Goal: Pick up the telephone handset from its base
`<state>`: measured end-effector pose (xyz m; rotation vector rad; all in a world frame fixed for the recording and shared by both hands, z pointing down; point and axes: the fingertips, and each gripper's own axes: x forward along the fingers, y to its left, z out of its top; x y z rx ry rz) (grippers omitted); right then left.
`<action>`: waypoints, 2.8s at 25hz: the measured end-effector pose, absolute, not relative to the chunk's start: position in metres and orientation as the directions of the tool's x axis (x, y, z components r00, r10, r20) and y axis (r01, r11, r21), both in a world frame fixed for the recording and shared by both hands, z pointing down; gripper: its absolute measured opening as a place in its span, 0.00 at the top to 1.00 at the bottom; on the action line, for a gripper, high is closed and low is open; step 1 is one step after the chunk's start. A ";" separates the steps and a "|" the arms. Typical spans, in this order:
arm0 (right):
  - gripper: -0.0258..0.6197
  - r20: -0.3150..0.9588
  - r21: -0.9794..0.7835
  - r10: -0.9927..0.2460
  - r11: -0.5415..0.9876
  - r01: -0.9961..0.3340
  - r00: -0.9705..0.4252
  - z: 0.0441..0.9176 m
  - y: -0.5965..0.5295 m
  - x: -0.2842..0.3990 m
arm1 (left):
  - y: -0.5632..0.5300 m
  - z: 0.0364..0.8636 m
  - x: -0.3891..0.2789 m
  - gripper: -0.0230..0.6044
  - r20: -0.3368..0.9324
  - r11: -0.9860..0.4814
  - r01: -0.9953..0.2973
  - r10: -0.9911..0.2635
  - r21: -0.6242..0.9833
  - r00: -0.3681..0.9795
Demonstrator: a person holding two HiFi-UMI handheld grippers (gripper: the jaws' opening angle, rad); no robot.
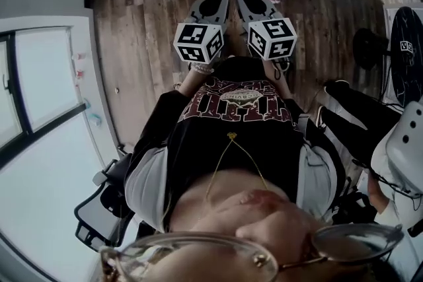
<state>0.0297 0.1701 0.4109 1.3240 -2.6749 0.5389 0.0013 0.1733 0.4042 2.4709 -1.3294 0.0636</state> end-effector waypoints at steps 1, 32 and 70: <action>0.93 0.250 -0.267 -0.753 0.550 -0.791 -0.608 0.411 0.164 0.030 | 0.167 0.405 0.002 0.95 0.197 -0.515 -0.815 -0.798 0.267 0.569; 0.93 0.269 -0.271 -0.821 0.437 -0.858 -0.503 0.421 0.031 -0.030 | 0.033 0.420 -0.060 0.95 0.219 -0.618 -0.731 -0.701 0.290 0.679; 0.93 0.290 -0.300 -0.764 0.500 -0.813 -0.577 0.415 -0.119 0.023 | -0.111 0.414 -0.009 0.95 0.232 -0.546 -0.775 -0.748 0.319 0.622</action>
